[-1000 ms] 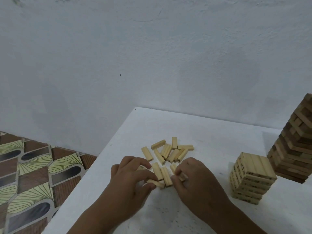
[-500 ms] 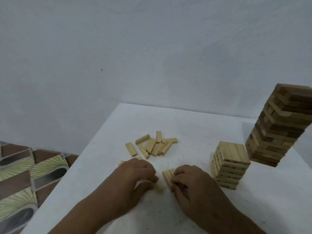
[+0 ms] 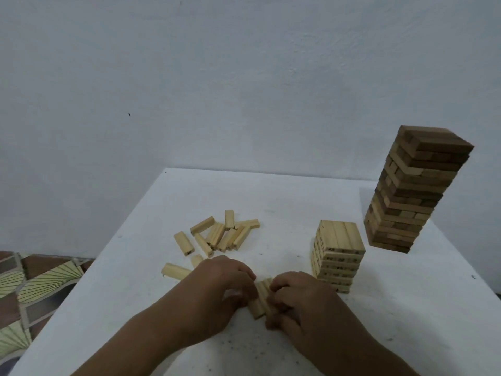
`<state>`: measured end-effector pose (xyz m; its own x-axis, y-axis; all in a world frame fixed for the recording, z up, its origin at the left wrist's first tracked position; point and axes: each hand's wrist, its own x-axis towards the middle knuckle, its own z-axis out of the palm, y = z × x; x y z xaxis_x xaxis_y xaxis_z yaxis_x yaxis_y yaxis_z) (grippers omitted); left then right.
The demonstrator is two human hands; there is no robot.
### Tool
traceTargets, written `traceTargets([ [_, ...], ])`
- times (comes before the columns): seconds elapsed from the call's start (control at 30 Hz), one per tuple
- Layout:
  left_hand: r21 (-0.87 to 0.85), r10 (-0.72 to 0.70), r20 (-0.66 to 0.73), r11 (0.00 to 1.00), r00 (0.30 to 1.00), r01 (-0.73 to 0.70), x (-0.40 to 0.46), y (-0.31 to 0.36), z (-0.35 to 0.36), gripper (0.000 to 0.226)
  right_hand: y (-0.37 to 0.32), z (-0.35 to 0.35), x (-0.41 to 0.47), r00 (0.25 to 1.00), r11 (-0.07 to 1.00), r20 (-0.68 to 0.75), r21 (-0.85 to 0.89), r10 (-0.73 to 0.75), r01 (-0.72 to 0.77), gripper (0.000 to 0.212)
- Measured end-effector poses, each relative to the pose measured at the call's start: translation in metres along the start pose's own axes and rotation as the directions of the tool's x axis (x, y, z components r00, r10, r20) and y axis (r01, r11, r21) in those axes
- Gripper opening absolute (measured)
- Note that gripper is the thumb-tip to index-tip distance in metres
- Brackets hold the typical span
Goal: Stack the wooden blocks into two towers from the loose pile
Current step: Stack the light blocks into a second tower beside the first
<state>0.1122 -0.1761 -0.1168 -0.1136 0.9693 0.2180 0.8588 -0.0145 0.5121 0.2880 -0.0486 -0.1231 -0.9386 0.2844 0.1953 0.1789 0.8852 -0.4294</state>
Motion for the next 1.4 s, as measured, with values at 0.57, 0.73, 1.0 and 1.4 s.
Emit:
traceTargets([
  [0.57,-0.103,-0.037,-0.085,0.994,0.996,0.028,-0.003,-0.003,0.009,0.02,0.006,0.011,0.003,0.987,0.996,-0.132,-0.008,-0.089,0.089,0.025],
  [0.73,-0.116,-0.05,-0.095,0.993,0.994,0.039,-0.002,-0.003,0.01,0.026,0.01,0.017,0.002,0.994,0.999,-0.103,0.019,-0.036,0.038,0.019],
  [1.0,-0.09,-0.043,-0.091,0.995,0.995,0.035,-0.002,-0.003,0.009,0.029,0.007,0.02,0.005,0.986,0.998,-0.153,-0.029,-0.065,0.061,0.027],
  [1.4,-0.055,-0.067,-0.043,0.996,0.997,0.065,-0.006,-0.001,0.008,0.019,-0.004,0.015,0.004,0.984,0.999,-0.169,0.011,-0.048,0.05,0.033],
])
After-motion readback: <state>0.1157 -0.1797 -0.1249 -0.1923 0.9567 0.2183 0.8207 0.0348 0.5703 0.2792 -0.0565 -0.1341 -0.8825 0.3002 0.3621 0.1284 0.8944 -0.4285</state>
